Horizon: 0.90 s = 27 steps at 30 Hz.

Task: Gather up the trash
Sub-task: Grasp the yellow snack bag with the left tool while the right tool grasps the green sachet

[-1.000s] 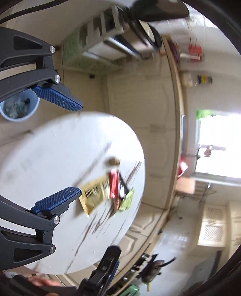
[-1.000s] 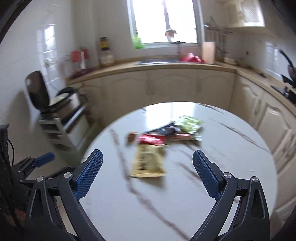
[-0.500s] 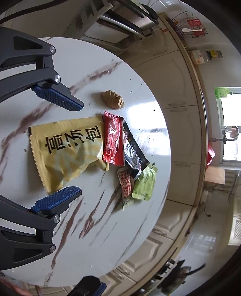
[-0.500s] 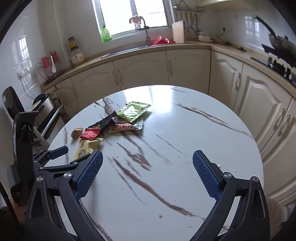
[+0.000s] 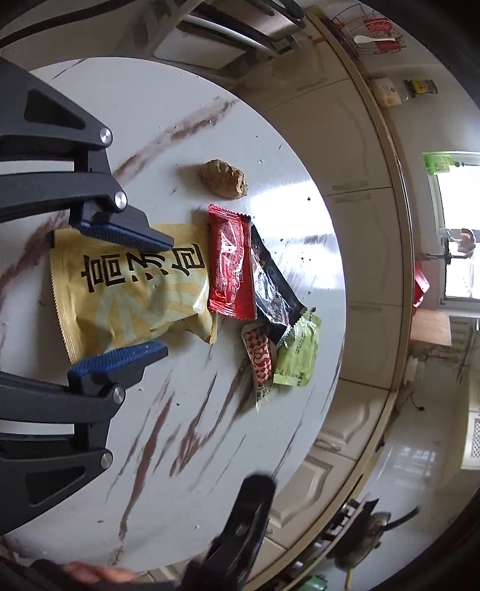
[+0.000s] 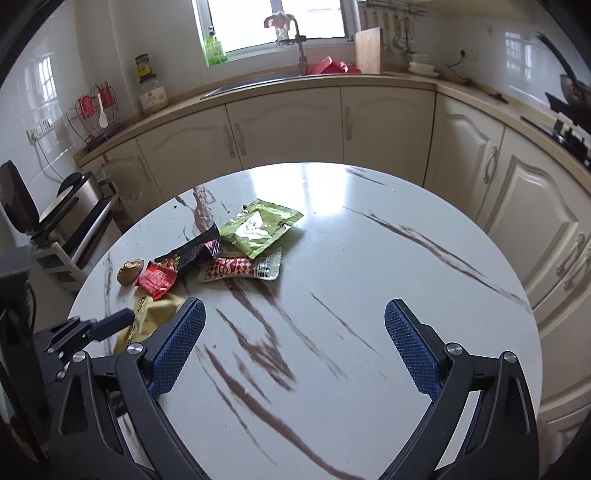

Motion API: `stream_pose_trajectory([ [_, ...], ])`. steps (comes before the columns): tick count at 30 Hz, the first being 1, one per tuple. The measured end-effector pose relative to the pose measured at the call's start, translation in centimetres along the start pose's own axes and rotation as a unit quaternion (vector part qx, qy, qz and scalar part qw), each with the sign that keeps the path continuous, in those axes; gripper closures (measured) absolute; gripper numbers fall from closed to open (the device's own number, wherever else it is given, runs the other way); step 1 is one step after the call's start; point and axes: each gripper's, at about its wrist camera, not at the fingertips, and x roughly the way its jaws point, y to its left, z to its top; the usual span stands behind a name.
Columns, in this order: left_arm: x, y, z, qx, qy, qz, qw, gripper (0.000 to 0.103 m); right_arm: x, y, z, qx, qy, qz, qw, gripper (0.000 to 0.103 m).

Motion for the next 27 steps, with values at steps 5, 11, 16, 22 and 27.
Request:
stream_pose_trajectory([
  [5,-2.6,1.4,-1.2,0.0,-0.02,-0.028,0.9994,0.081,3.4,0.3,2.4,0.001,0.02,0.016,1.0,0.005],
  [11,-4.4,3.4,-3.4,0.004,-0.023,-0.02,0.9995,0.086,8.5,0.3,4.6,0.025,0.051,0.013,0.998,0.006],
  [16,-5.1,5.1,-4.2,-0.017,-0.022,-0.056,0.998,0.088,12.0,0.0,5.8,0.068,0.071,0.046,0.994,0.007],
  [22,-5.3,5.1,-4.5,-0.015,-0.027,-0.05,0.9983,0.087,13.2,1.6,6.6,0.018,0.075,0.013,0.997,0.022],
  [27,-5.1,4.9,-4.4,-0.015,-0.026,-0.049,0.9983,0.087,13.4,2.5,6.4,-0.026,0.07,0.006,0.997,0.049],
])
